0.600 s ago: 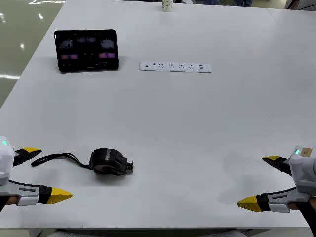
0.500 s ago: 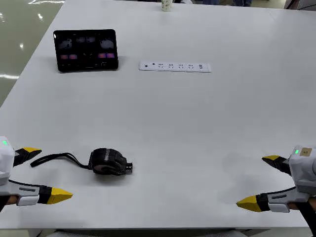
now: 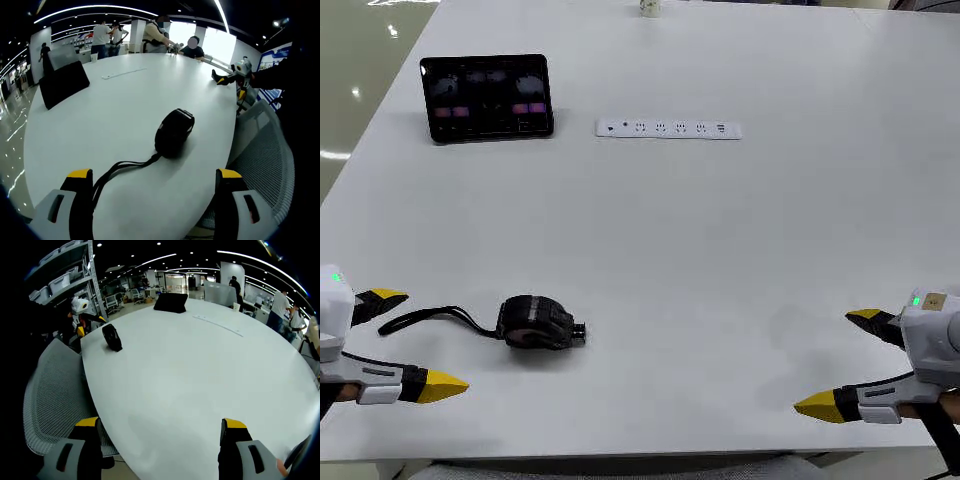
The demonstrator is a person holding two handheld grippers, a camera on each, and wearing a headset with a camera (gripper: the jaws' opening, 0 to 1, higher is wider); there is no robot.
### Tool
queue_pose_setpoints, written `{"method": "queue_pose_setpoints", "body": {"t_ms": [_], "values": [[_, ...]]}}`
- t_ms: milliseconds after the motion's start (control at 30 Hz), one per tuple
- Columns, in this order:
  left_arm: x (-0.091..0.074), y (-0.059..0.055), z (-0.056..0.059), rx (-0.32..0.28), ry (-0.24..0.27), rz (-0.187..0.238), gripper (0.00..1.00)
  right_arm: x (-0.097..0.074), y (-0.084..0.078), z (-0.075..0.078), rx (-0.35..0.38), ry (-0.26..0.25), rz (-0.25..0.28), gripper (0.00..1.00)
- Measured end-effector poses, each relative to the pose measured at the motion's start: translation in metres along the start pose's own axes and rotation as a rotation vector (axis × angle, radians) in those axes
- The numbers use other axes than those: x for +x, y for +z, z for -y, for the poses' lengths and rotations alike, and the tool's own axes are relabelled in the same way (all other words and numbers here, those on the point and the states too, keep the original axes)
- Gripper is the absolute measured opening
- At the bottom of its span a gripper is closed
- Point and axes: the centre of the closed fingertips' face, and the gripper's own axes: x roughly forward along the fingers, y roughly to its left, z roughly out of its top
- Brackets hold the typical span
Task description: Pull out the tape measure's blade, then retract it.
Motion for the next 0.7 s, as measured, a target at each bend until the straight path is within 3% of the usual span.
{"method": "queue_pose_setpoints", "body": {"t_ms": [133, 300, 700], "values": [[0.004, 0.001, 0.004, 0.031, -0.025, -0.030, 0.99, 0.005, 0.007, 0.000, -0.040, -0.014, 0.014, 0.99], [0.012, 0.009, 0.010, 0.084, -0.058, -0.031, 0.99, 0.016, 0.018, -0.001, -0.060, -0.003, 0.026, 0.99], [0.024, 0.025, 0.015, 0.204, -0.125, -0.084, 0.99, 0.042, 0.066, -0.021, -0.108, 0.057, 0.080, 0.99]]}}
